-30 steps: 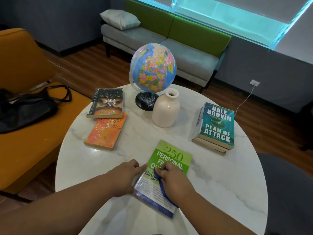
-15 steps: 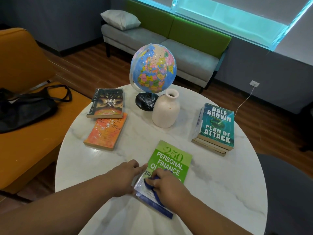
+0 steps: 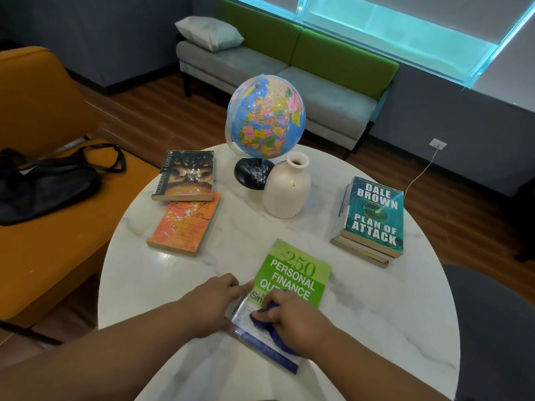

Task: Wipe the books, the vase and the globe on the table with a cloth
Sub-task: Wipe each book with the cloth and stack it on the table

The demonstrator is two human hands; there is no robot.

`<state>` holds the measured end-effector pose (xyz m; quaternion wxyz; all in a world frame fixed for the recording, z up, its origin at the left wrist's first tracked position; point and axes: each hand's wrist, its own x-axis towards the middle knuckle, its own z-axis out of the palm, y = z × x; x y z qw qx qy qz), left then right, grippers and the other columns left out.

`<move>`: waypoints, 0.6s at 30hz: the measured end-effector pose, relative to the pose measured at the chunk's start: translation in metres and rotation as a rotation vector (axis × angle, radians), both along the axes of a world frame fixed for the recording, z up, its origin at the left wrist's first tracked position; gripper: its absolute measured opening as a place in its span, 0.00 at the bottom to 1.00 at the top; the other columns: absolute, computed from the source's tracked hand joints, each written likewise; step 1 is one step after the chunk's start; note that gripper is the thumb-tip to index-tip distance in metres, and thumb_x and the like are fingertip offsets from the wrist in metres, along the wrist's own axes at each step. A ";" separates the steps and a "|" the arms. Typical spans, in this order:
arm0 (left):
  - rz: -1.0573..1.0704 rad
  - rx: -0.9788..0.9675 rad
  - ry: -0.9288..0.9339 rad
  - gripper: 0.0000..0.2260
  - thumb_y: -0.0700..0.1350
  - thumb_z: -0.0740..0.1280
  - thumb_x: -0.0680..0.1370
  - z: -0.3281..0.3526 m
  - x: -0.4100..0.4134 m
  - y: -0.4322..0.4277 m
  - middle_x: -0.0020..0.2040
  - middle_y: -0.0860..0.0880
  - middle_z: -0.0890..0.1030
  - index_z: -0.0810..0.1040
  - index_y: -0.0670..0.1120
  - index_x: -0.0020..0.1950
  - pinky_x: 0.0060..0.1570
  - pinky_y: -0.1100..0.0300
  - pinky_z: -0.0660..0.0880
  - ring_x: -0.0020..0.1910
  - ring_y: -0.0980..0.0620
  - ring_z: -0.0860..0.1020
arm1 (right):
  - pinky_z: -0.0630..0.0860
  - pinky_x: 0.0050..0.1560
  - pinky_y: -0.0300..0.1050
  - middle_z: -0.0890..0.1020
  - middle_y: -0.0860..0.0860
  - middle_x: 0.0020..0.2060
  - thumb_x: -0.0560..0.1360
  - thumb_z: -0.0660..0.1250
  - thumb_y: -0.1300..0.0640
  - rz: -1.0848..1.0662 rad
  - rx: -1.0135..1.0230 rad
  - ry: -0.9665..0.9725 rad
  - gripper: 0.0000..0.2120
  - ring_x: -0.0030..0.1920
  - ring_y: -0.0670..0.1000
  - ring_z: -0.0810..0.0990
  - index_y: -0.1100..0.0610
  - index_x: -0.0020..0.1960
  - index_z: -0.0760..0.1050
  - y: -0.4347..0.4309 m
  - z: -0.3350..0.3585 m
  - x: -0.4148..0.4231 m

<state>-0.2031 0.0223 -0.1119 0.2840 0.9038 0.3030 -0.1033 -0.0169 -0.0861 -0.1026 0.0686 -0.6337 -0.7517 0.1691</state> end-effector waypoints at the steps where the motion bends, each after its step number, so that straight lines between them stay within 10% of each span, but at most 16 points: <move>1: 0.007 0.001 -0.011 0.40 0.54 0.71 0.73 -0.001 -0.001 0.000 0.65 0.53 0.65 0.51 0.58 0.78 0.62 0.61 0.67 0.61 0.54 0.67 | 0.70 0.40 0.38 0.77 0.48 0.40 0.74 0.71 0.51 -0.023 -0.006 -0.006 0.08 0.37 0.41 0.76 0.50 0.40 0.74 0.001 -0.002 0.005; 9: 0.027 -0.006 -0.058 0.38 0.54 0.71 0.73 -0.007 -0.007 -0.001 0.64 0.53 0.66 0.54 0.58 0.78 0.63 0.61 0.67 0.61 0.54 0.67 | 0.74 0.54 0.47 0.76 0.53 0.59 0.78 0.58 0.53 0.079 0.010 -0.016 0.16 0.56 0.58 0.74 0.52 0.63 0.77 0.004 -0.011 -0.013; 18: 0.031 0.023 -0.098 0.35 0.53 0.71 0.73 -0.006 -0.010 -0.004 0.63 0.53 0.68 0.58 0.59 0.76 0.61 0.61 0.67 0.60 0.53 0.68 | 0.64 0.36 0.34 0.72 0.45 0.38 0.77 0.68 0.54 -0.308 -0.002 0.243 0.07 0.36 0.42 0.71 0.58 0.47 0.77 0.011 -0.005 -0.010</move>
